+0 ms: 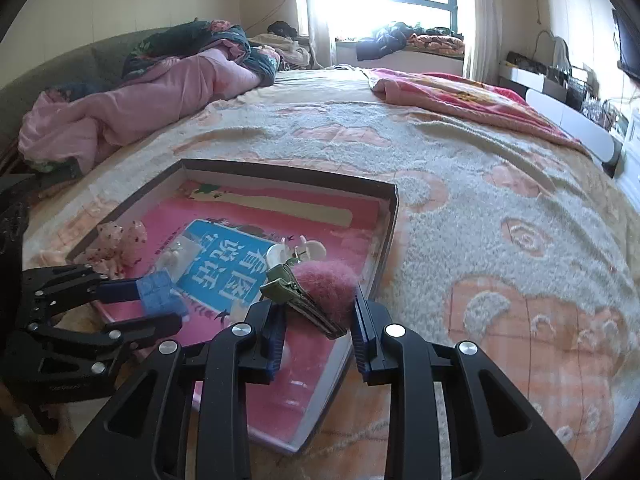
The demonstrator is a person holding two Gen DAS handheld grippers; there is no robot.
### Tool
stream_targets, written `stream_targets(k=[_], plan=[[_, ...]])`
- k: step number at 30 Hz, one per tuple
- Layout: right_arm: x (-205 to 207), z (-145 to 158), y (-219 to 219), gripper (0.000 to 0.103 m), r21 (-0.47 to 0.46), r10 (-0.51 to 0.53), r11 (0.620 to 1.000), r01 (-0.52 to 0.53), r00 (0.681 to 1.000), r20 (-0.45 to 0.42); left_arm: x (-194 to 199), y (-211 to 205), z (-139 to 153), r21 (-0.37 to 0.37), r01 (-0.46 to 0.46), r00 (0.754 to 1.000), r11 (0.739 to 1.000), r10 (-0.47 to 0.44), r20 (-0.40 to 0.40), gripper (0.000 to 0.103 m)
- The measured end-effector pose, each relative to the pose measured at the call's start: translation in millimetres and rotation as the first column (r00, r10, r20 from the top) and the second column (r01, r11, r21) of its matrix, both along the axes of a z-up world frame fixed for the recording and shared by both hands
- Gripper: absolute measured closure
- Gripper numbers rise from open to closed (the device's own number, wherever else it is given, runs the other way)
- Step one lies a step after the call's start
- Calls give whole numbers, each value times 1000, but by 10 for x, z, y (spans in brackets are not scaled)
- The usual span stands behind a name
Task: Organize jewelry
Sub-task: 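Lower the blue case into the tray with the left gripper while the right drops the pink clip there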
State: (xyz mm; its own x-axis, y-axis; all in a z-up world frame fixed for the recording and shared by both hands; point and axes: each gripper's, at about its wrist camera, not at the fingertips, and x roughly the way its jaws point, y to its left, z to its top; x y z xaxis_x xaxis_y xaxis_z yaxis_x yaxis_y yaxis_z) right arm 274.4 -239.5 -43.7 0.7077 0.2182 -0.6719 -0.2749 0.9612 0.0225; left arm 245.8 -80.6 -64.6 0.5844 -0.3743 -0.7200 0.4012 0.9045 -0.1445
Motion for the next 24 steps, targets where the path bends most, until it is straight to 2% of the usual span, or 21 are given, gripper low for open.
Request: stream_targets(k=[16,24], plan=[[34,-123,23,72,13,3,1000,-2,999,-36,-58,42,10,-23,-8,1000,1000,8,4,66],[-46,-69,0,60,30,2,1000,-2,1000,-14,-72,10,30,-18,-1,1000,1000,1,10,63]])
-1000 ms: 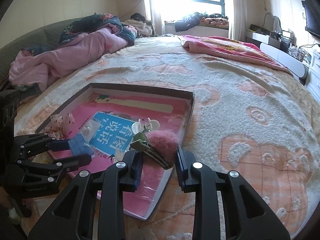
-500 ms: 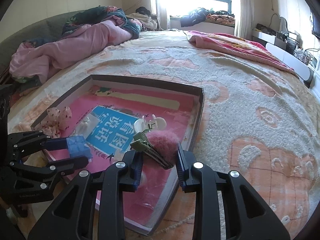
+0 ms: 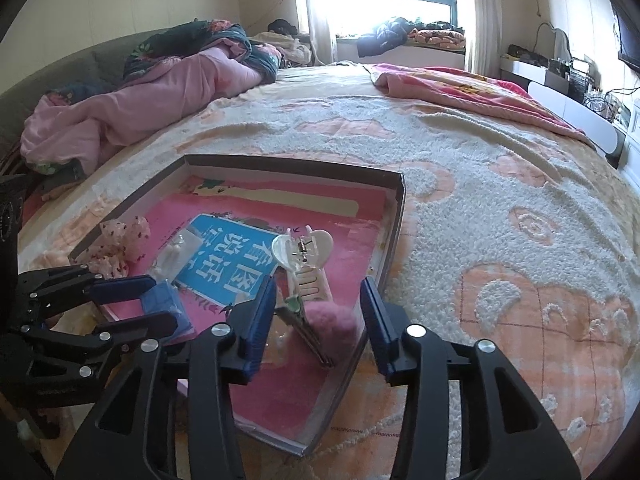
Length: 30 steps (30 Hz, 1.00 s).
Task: Organize jewelry
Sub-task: 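Lower the blue case into the tray with the left gripper while the right drops the pink clip there, then withdraw both open tools from the tray toward the remaining items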
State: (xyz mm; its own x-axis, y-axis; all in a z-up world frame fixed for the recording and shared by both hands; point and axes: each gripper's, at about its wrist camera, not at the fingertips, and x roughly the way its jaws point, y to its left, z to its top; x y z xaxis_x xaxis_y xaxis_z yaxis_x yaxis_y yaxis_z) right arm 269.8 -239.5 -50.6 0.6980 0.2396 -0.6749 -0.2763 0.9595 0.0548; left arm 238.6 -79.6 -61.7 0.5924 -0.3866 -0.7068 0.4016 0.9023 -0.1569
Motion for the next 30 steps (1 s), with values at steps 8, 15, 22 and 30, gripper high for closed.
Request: stream_targets(k=[8,15,22,30], plan=[[-76,61,-88,44,18,-28,999,28,999,18,-37,45,68,-2,-27,999,1000,27,20,52],[-181,163,-189,24,44,-70,997,68,996,56,-116,100,147,-5,-49,998,999,49,40,41],[-302,224,-206,17,43,-87,996,84,992,86,-192,213,256,-31,-108,992,994,110,65,17],[-460,312,-202,14,53,-96,995,90,987,128,-329,347,405,-44,-170,978,984,174,112,11]])
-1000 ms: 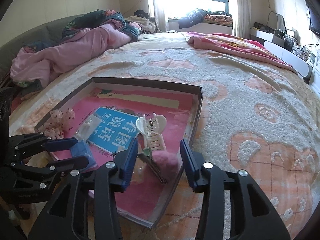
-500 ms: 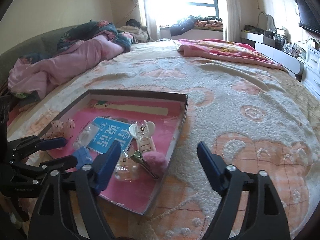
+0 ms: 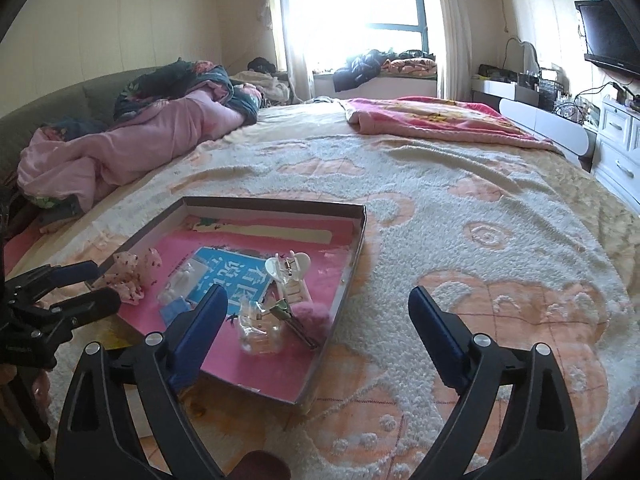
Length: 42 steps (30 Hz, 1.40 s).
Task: Organize jewelry
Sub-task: 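Withdraw both open tools from the tray toward the remaining items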
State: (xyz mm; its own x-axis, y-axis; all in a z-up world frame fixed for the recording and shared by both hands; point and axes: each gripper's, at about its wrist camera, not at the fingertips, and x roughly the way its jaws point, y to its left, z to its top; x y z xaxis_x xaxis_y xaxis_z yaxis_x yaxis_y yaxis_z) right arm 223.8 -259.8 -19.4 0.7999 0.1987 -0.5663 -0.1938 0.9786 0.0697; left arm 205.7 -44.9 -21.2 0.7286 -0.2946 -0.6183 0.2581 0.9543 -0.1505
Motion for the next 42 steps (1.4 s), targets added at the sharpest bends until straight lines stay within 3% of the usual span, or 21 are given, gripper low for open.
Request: stream_targets(k=[9,22,42], plan=[[-176,81,10,13,21,-4,1000,4,1000,25,-210,16,71,34,-12,999,999,11,35,11],[-556,111,203,13,-31,45,999,-44,997,56,-444,81,136,38,-24,997,999,22,71,11],[-829,-4,550,13,-41,153,987,-153,988,13,-569,433,28,66,-103,994,992,101,33,11]])
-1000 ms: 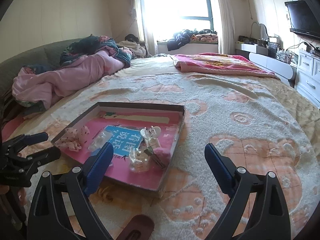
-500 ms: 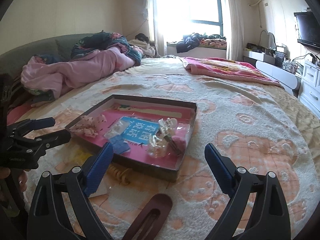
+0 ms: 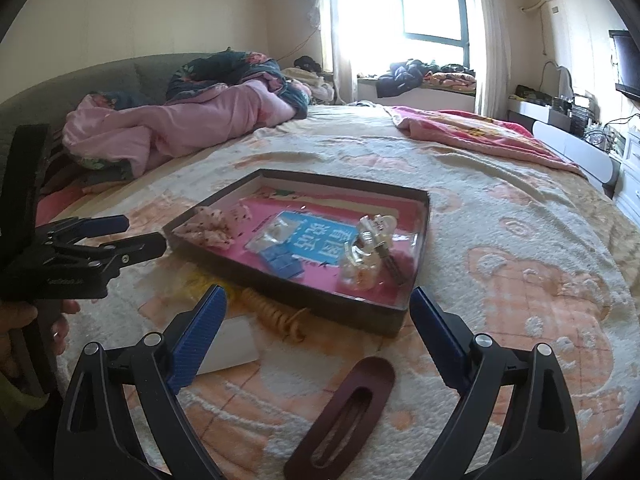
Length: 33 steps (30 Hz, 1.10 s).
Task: Organize jewelry
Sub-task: 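Withdraw both open tools from the tray toward the remaining items, then grasp the yellow bangle bag with the left gripper while the right grasps the clear plastic sleeve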
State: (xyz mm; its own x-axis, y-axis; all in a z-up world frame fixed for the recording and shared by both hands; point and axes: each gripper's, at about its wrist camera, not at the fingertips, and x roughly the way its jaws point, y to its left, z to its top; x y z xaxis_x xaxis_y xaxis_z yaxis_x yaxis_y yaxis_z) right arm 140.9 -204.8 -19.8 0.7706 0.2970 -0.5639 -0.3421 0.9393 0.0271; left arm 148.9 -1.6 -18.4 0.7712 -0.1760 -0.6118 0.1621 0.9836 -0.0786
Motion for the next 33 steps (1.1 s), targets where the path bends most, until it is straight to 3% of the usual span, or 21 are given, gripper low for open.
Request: stream_targets(k=[11,17,21,25,30,32,33], plan=[[-97,-163,345,10,-34,116,992,-118,992,-50,125,206,-255,14,-20,993,1000,21,-115,11],[-100,-329,526,9,-60,175,981,-183,978,-109,204,264,-345,-75,29,984,997,-42,-175,11],[-76,-391,569,9,-70,179,980,-189,976,-126,310,303,-451,-207,54,963,977,-105,-247,13],[-44,-422,600,9,-77,180,978,-191,975,-131,388,319,-570,-310,49,943,950,-147,-299,35],[-6,-480,680,8,-95,193,974,-208,971,-144,458,324,-598,-373,39,937,927,-164,-309,54],[9,-502,725,8,-104,199,971,-215,969,-148,484,307,-619,-395,36,931,918,-174,-320,73],[20,-511,739,8,-108,200,970,-217,968,-150,489,301,-623,-398,35,931,917,-175,-322,74]])
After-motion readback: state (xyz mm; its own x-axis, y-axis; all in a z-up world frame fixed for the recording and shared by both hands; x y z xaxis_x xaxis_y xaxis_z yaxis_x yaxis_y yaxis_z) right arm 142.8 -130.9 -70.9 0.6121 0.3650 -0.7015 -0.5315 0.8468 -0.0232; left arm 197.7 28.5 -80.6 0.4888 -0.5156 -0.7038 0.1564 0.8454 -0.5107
